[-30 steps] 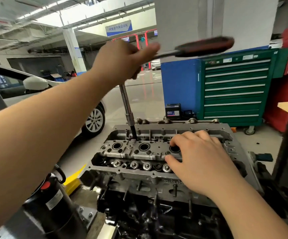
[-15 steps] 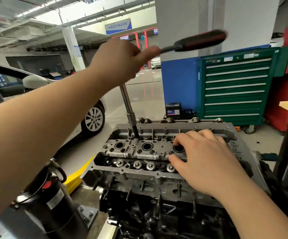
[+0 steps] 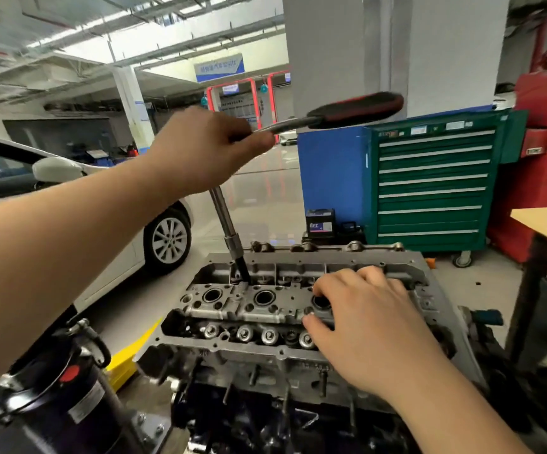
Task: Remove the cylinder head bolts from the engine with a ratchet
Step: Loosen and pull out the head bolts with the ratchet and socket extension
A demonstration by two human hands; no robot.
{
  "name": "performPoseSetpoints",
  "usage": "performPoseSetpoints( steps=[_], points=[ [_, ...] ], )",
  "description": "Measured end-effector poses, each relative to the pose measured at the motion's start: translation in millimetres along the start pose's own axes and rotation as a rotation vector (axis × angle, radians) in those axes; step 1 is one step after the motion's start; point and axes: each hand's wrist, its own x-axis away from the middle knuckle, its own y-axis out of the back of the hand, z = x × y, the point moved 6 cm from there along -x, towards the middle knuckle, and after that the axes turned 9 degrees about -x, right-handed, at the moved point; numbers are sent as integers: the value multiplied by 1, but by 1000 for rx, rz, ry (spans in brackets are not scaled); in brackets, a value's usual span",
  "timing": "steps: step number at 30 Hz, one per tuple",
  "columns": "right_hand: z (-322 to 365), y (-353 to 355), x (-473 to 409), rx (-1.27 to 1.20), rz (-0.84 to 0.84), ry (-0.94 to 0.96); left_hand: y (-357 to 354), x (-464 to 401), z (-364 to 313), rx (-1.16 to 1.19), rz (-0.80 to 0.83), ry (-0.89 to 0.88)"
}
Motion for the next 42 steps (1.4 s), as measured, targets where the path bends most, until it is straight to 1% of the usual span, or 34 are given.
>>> performPoseSetpoints(
  steps=[1, 2, 3, 5, 6, 7, 8, 9, 10, 11, 12, 13, 14, 15, 16, 17, 18, 20, 21, 22, 24, 25, 26, 28, 29, 30, 32, 33, 34, 36, 38, 39, 40, 42],
  points=[
    [-1, 0, 0, 2, 4, -4, -6, -13, -11, -265, 52, 65],
    [-1, 0, 0, 5, 7, -8, -10, -24, -21, -464, 105, 111],
    [-2, 0, 0, 6, 7, -8, -13, -35, -28, -564, 147, 140],
    [-2, 0, 1, 2, 2, -9, -18, -43, -32, -630, 238, 171],
    [-2, 0, 2, -2, -3, -8, -18, -39, -30, -641, 252, 182],
    [-2, 0, 3, -6, -8, -4, -15, -34, -28, -636, 215, 176],
    [-2, 0, 4, -9, -11, 0, -11, -29, -28, -599, 138, 138],
    [-3, 0, 4, -9, -12, 4, -6, -20, -29, -517, 53, 65],
    [-3, -1, 3, -8, -11, 6, -1, -9, -29, -375, -8, -33],
    [-3, -1, 3, -8, -10, 7, 6, 2, -28, -168, -37, -147],
    [-3, -1, 3, -12, -12, 8, 13, 14, -25, 32, -42, -255],
    [-3, -2, 3, -14, -11, 8, 19, 23, -18, 180, -38, -322],
    [-3, -2, 2, -14, -9, 10, 20, 28, -10, 269, -18, -331],
    [-2, -2, 1, -14, -9, 9, 18, 27, -2, 311, 3, -290],
    [-2, -1, 1, -12, -9, 6, 13, 20, 2, 304, 18, -206],
    [-2, -1, 0, -8, -7, 3, 7, 11, 2, 243, 46, -99],
    [-2, -1, 0, -5, -4, -1, 0, -3, -1, 105, 74, 1],
    [-2, -2, 0, 3, 2, -8, -16, -32, -9, -300, 163, 101],
    [-3, -1, 0, 9, 5, -11, -22, -42, -13, -456, 218, 122],
    [-4, -1, -1, 13, 5, -15, -26, -48, -14, -549, 265, 145],
    [-4, 0, 0, 2, 3, -28, -30, -50, -16, -625, 341, 173],
    [-4, 1, 1, -9, 1, -30, -29, -48, -17, -647, 331, 168],
    [-4, 1, 2, -14, 1, -30, -27, -45, -20, -649, 279, 147],
    [-2, 0, 3, -5, 7, -23, -16, -33, -25, -590, 156, 111],
    [-2, -1, 3, 5, 9, -19, -11, -24, -25, -534, 96, 66],
    [-2, -2, 4, 12, 9, -14, -5, -12, -24, -451, 29, -14],
    [-2, -2, 4, 12, -7, -6, 9, 12, -21, -184, -75, -208],
    [-2, -1, 5, 8, -16, -2, 15, 23, -18, -51, -95, -281],
    [-3, -2, 5, 3, -20, 5, 19, 31, -14, 44, -108, -317],
    [-3, -1, 5, -19, -33, 24, 21, 35, -14, 99, -129, -321],
    [-3, 7, 7, -116, -129, 59, 18, 30, -22, 34, -123, -282],
    [-3, 18, 10, -249, -226, 59, 16, 25, -27, -16, -120, -262],
    [-5, 32, 14, -476, -356, 44, 13, 20, -31, -76, -119, -233],
    [-10, 59, 20, -1054, -598, 41, 6, 11, -32, -213, -148, -124]
  ],
)
